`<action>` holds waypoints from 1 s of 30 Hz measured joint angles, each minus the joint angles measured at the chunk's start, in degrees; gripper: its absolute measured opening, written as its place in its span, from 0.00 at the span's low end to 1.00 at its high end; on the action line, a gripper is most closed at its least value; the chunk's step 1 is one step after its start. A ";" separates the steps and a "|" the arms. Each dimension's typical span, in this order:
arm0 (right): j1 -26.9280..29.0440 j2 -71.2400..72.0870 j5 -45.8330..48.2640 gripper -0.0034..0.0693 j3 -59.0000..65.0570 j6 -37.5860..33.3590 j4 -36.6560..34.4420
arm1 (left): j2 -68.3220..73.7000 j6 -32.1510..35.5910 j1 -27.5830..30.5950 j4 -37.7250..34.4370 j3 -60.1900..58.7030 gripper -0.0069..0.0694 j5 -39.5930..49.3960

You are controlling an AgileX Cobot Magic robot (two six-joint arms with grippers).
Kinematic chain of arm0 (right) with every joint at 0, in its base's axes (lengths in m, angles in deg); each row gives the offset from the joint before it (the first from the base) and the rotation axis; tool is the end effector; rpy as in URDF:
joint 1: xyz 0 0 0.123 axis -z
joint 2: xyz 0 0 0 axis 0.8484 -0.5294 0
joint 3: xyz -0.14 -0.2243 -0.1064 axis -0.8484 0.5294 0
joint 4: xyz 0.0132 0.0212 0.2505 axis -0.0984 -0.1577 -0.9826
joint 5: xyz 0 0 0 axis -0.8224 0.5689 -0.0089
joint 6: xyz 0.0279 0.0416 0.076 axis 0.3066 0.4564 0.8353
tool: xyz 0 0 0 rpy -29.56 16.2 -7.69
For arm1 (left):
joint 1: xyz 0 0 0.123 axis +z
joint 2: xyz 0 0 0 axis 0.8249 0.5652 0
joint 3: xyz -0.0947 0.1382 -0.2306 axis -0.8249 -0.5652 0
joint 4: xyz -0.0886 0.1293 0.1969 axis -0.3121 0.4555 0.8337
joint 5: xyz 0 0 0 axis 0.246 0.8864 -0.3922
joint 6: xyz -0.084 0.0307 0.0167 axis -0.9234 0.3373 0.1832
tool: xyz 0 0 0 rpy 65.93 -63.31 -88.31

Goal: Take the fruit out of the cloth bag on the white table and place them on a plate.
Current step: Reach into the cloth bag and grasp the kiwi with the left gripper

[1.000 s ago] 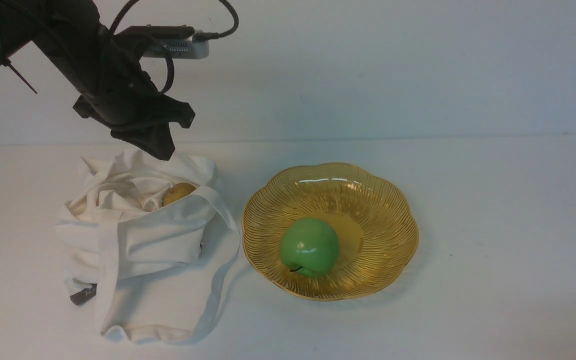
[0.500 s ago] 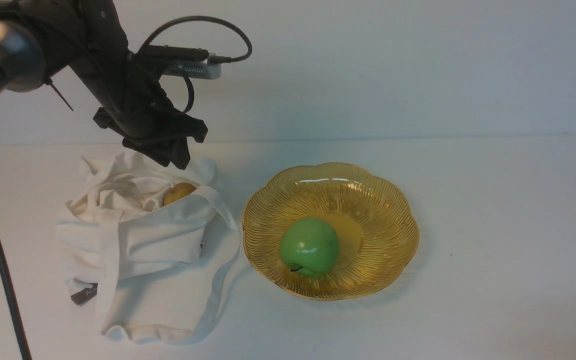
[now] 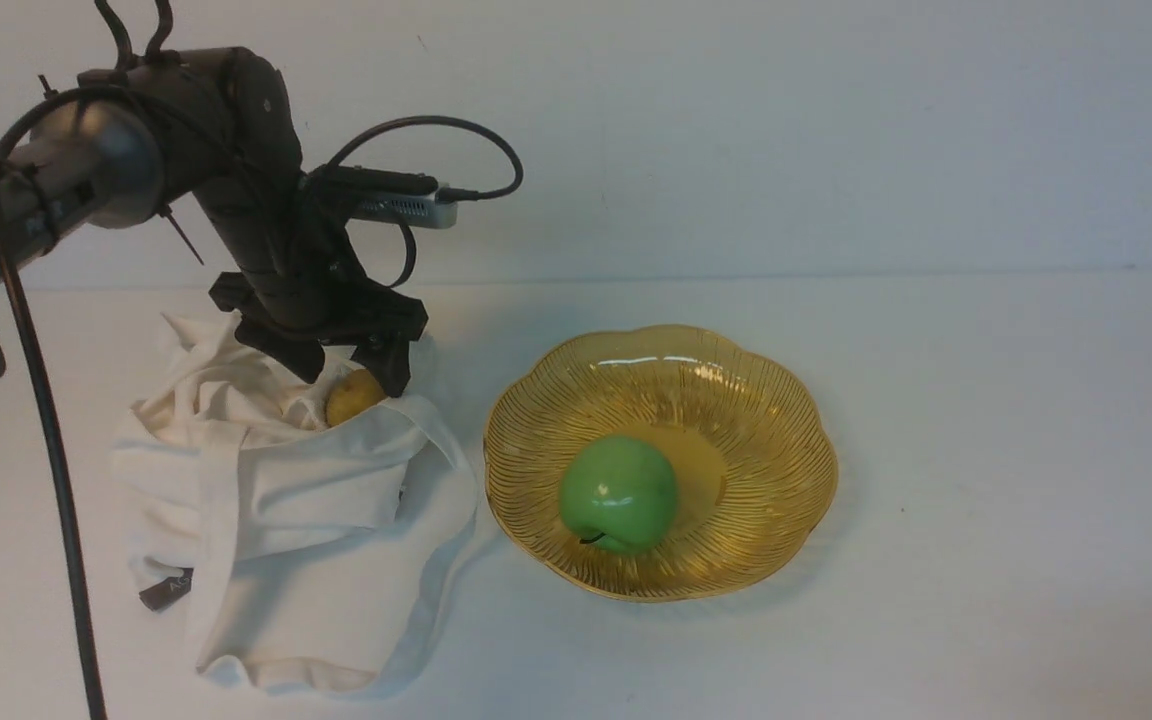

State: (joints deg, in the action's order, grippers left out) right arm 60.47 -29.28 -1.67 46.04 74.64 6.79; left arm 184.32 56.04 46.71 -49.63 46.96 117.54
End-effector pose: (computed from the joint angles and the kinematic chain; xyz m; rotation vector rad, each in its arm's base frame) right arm 0.0527 -0.0076 0.1726 0.1965 1.8521 0.0017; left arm 0.4459 -0.0759 0.2129 0.3885 2.9027 -0.1085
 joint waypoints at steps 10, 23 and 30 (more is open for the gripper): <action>0.00 0.00 0.00 0.03 0.00 0.00 0.00 | 1.02 -2.77 0.00 1.74 0.17 0.81 1.55; 0.00 0.00 0.00 0.03 0.00 0.00 0.00 | 1.14 1.31 -2.69 2.68 2.83 0.81 1.97; 0.00 0.00 0.00 0.03 0.00 0.00 0.00 | 1.21 1.29 -3.99 7.05 2.83 0.81 2.15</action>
State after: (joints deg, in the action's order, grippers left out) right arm 60.47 -29.28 -1.67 46.04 74.64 6.79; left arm 185.53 57.33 42.72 -42.57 49.79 119.69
